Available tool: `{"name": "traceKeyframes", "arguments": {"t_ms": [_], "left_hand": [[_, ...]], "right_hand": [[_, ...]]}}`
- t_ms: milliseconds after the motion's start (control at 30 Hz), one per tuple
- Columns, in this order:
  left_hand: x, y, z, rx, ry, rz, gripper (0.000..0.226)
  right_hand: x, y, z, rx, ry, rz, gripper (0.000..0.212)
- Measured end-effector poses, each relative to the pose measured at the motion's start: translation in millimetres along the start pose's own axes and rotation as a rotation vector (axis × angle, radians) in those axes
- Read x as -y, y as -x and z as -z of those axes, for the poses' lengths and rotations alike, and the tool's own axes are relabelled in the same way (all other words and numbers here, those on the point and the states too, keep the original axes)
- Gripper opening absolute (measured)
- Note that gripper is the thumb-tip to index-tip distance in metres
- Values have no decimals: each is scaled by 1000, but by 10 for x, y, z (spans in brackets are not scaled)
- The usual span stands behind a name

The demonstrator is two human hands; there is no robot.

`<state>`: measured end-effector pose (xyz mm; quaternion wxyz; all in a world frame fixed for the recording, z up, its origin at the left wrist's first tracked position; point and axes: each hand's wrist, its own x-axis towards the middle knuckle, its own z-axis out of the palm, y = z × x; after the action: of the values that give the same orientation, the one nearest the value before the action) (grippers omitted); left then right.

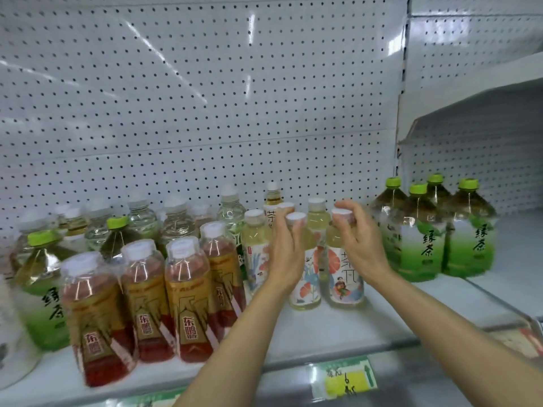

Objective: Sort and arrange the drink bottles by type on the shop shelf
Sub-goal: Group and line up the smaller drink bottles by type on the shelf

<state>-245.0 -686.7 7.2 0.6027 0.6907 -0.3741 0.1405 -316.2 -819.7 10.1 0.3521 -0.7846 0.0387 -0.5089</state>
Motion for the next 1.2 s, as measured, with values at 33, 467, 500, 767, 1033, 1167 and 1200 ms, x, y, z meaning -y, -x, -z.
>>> {"name": "traceKeyframes", "arguments": {"t_ms": [33,467,500,767,1033,1167,1200], "left_hand": [[24,-25,-19,19,-41,-18,36],[-177,-85,297,154,-739,-327,51],[-225,-111,333,153,-733,-340,46],[-512,-1404,521,159,-1148,-219,25],[-282,-2021,282,627,-1304,240,41],[-103,-2122,240,646,-1170,337,27],[-92,-2143,243,650,-1154,327,26]], "right_hand": [[-35,-14,-23,1,-1,2,29],[-195,-83,-62,14,149,165,36],[-209,-82,-51,17,167,184,39],[-186,-85,-34,29,203,220,42],[-257,-81,-13,51,171,224,35],[-251,-102,-6,58,157,243,37],[-250,-110,-7,59,154,247,36]]}}
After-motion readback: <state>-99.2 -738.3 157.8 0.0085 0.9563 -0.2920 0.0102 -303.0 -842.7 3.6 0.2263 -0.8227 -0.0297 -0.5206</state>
